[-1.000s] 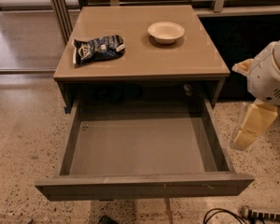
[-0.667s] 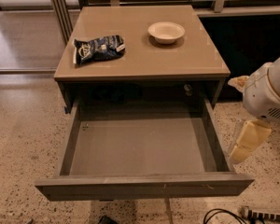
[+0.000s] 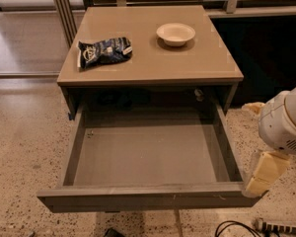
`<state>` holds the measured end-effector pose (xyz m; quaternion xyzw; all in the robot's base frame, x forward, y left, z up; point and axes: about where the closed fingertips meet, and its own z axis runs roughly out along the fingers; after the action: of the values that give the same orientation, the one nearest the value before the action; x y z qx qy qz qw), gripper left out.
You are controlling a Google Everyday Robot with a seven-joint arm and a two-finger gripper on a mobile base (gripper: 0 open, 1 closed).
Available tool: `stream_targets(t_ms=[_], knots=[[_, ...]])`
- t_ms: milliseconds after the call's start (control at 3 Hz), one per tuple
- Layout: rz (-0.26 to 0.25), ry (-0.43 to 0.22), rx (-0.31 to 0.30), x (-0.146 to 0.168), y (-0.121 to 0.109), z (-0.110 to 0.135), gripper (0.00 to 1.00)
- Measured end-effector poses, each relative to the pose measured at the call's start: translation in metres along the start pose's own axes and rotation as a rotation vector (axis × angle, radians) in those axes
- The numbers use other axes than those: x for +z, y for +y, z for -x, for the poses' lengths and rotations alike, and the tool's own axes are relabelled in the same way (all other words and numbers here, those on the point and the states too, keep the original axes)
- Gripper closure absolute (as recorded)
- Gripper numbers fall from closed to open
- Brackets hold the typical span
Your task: Close top drawer
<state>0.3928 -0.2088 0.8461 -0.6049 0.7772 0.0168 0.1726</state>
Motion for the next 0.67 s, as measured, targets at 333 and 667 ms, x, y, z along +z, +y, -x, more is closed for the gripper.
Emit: stream_targets(t_ms=[333,667], knots=[[0.030,-0.026,0.006,0.0142,0.0116,-0.0033,0.00],[0.031,-0.026,0.006,0.0144,0.0119,-0.0033,0.18]])
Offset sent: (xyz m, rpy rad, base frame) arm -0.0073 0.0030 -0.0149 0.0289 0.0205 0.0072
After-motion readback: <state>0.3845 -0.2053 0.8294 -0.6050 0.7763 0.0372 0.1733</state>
